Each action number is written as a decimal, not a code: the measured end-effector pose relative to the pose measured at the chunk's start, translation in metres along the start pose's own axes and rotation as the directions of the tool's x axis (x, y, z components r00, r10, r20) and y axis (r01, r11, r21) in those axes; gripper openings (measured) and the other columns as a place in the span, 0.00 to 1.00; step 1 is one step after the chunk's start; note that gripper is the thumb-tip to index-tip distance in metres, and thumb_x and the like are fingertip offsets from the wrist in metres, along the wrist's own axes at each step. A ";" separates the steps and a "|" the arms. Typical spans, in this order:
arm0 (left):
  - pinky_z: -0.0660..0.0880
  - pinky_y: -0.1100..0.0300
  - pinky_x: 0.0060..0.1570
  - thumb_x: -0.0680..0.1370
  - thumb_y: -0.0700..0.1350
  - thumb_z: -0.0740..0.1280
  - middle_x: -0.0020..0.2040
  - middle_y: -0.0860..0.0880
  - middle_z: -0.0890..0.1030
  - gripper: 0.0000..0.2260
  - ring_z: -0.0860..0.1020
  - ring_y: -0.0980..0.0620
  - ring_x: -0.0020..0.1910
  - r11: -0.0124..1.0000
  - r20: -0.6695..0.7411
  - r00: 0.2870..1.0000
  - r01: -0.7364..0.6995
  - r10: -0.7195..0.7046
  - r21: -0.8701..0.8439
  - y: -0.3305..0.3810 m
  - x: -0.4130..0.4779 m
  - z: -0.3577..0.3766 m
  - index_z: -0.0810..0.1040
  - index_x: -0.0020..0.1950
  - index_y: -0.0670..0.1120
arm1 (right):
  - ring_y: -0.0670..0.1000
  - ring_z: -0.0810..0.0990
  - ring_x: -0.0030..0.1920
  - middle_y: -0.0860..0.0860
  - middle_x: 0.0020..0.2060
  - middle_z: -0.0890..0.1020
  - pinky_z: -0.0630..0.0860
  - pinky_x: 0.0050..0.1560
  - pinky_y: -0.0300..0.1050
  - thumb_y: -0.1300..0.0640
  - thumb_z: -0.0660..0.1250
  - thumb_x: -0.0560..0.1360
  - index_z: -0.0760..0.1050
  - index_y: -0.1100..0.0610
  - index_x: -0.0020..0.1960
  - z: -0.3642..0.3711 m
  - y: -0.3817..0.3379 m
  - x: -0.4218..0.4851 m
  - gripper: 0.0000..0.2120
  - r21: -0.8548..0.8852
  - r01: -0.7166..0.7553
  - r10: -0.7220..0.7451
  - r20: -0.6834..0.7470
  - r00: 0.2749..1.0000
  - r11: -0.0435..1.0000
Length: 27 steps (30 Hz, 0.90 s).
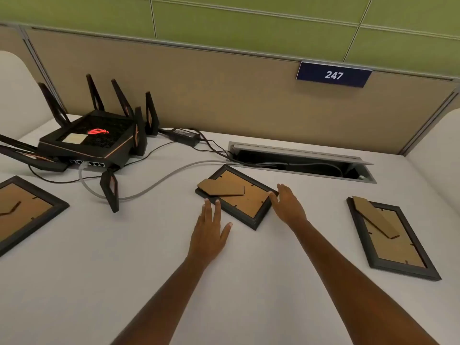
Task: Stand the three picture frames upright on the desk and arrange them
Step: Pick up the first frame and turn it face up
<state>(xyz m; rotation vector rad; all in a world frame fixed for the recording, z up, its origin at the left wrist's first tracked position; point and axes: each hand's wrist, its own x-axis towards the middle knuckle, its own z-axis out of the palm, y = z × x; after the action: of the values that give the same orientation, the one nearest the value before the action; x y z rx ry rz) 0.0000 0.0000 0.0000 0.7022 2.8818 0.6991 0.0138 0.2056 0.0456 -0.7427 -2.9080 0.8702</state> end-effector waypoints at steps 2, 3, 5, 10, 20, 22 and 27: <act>0.53 0.55 0.73 0.79 0.57 0.51 0.76 0.39 0.45 0.31 0.48 0.43 0.76 0.999 -0.006 1.000 0.010 -0.010 0.039 -0.003 0.007 0.001 0.41 0.74 0.44 | 0.57 0.57 0.74 0.58 0.74 0.59 0.58 0.72 0.52 0.50 0.51 0.79 0.54 0.61 0.73 0.000 -0.003 0.009 0.25 -0.014 -0.027 0.027 0.008 1.000 1.000; 0.51 0.55 0.73 0.79 0.57 0.50 0.76 0.38 0.45 0.31 0.48 0.43 0.76 0.998 0.000 1.000 0.016 -0.016 0.060 -0.004 0.009 0.002 0.41 0.74 0.44 | 0.57 0.58 0.73 0.58 0.73 0.60 0.58 0.72 0.53 0.50 0.52 0.79 0.54 0.61 0.72 0.001 -0.004 0.014 0.25 -0.026 -0.046 0.046 0.018 0.999 0.999; 0.48 0.54 0.74 0.78 0.58 0.50 0.76 0.38 0.47 0.31 0.48 0.43 0.76 0.997 0.027 0.999 0.017 -0.019 0.078 -0.004 0.013 0.004 0.41 0.74 0.43 | 0.59 0.64 0.70 0.60 0.70 0.65 0.63 0.69 0.54 0.51 0.52 0.79 0.59 0.63 0.70 0.001 -0.005 0.020 0.24 -0.049 -0.083 0.085 0.040 0.996 0.995; 0.44 0.53 0.74 0.77 0.61 0.50 0.77 0.40 0.47 0.34 0.45 0.43 0.76 0.991 0.029 0.999 0.020 -0.024 0.136 -0.003 0.015 0.013 0.40 0.74 0.43 | 0.60 0.73 0.59 0.62 0.59 0.74 0.72 0.60 0.52 0.54 0.56 0.78 0.68 0.66 0.60 0.008 -0.010 0.025 0.17 -0.101 -0.100 0.099 -0.009 0.995 0.990; 0.42 0.57 0.73 0.76 0.61 0.51 0.77 0.43 0.46 0.36 0.45 0.48 0.76 0.997 -0.030 0.999 0.037 -0.035 0.070 -0.005 0.012 0.017 0.39 0.74 0.42 | 0.57 0.70 0.46 0.54 0.32 0.68 0.64 0.47 0.46 0.44 0.61 0.75 0.63 0.60 0.34 -0.002 -0.010 0.038 0.21 -0.111 -0.230 0.245 0.141 0.959 0.967; 0.42 0.57 0.73 0.77 0.61 0.51 0.77 0.43 0.46 0.35 0.46 0.48 0.76 0.998 -0.026 0.999 0.035 -0.033 0.061 -0.005 0.012 0.016 0.39 0.74 0.43 | 0.54 0.70 0.41 0.53 0.30 0.67 0.66 0.44 0.44 0.44 0.62 0.74 0.63 0.61 0.35 -0.006 -0.009 0.037 0.21 -0.030 -0.259 0.261 0.137 0.956 0.965; 0.41 0.55 0.74 0.76 0.62 0.44 0.77 0.43 0.47 0.33 0.45 0.48 0.76 0.998 -0.018 1.000 0.012 -0.011 0.065 -0.005 0.011 0.014 0.38 0.73 0.45 | 0.49 0.65 0.30 0.53 0.30 0.67 0.62 0.31 0.38 0.48 0.61 0.75 0.63 0.59 0.31 -0.019 -0.010 0.025 0.20 0.293 -0.310 0.245 0.239 0.940 0.905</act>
<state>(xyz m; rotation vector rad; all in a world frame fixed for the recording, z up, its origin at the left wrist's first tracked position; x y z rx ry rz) -0.0089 0.0064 -0.0144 0.6901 2.9347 0.6154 -0.0101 0.2193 0.0636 -1.1121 -2.7387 1.4915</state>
